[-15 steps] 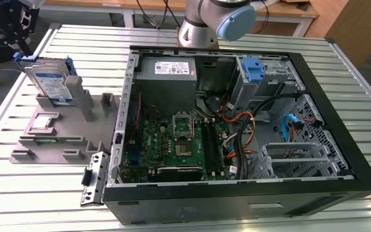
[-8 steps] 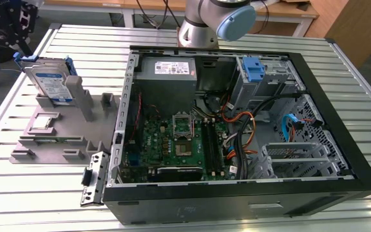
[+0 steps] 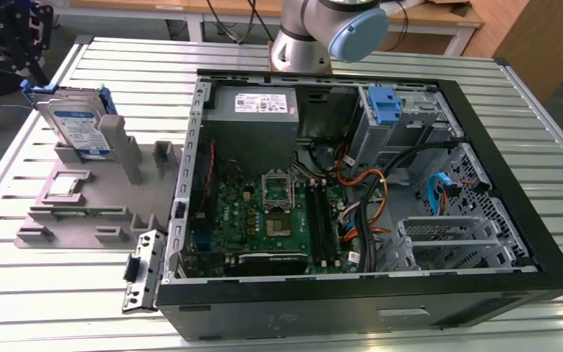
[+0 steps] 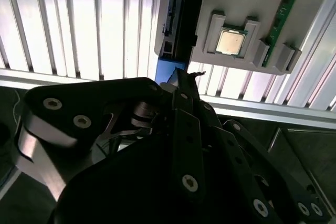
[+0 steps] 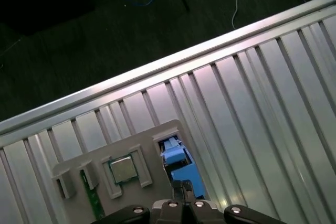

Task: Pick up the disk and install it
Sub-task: 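Pick up the disk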

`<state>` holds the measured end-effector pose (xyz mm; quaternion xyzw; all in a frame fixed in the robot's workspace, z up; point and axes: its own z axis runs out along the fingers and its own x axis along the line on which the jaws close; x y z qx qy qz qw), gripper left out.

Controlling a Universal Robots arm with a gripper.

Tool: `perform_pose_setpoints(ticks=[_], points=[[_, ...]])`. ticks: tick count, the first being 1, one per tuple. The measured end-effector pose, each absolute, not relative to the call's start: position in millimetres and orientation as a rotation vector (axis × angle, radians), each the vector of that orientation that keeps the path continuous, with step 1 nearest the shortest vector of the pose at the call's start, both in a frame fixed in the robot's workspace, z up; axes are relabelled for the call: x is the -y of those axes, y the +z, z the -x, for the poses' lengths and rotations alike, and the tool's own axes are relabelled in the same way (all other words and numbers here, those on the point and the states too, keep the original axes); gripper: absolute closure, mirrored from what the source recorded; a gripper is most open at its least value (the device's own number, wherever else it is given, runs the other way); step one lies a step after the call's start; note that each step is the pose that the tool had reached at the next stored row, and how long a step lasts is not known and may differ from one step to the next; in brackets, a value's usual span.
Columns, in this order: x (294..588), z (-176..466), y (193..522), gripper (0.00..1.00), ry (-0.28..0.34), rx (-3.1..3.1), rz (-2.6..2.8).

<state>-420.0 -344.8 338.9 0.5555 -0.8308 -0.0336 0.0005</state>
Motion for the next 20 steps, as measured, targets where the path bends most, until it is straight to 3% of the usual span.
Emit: perform_pose_setpoints(ticks=[20], points=[[344.8, 397.8, 337.2, 0.90, -0.103, 2.478, -1.922]])
